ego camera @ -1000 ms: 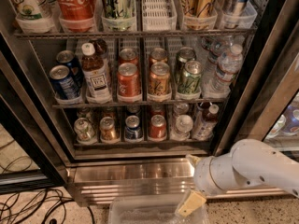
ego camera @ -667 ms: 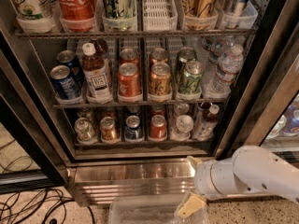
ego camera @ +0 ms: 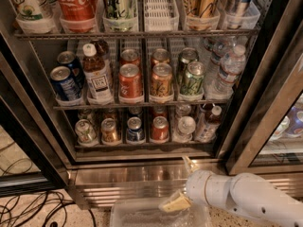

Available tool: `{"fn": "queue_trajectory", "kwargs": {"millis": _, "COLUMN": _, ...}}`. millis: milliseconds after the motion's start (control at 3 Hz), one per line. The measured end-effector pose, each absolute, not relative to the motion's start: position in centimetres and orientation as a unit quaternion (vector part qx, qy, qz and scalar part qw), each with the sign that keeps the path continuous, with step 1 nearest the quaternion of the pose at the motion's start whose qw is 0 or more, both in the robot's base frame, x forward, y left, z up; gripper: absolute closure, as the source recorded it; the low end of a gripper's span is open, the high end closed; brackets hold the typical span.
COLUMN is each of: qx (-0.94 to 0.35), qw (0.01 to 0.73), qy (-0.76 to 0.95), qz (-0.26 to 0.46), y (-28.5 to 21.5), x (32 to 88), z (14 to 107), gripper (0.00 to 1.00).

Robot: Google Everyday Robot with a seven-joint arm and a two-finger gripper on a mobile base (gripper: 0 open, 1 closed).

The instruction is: Pick coke can from bottom shelf of fridge

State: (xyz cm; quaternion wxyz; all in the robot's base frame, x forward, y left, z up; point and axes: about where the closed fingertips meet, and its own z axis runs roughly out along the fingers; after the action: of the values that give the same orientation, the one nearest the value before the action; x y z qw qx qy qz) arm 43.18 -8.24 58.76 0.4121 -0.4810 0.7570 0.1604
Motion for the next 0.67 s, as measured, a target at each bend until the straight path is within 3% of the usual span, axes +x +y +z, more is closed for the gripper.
{"fn": "queue_trajectory", "kwargs": {"millis": 667, "qx": -0.378, "qw": 0.539, "qy": 0.736, "qz": 0.155, "y": -7.0, "x": 48.0, "z": 59.7, "gripper": 0.00}}
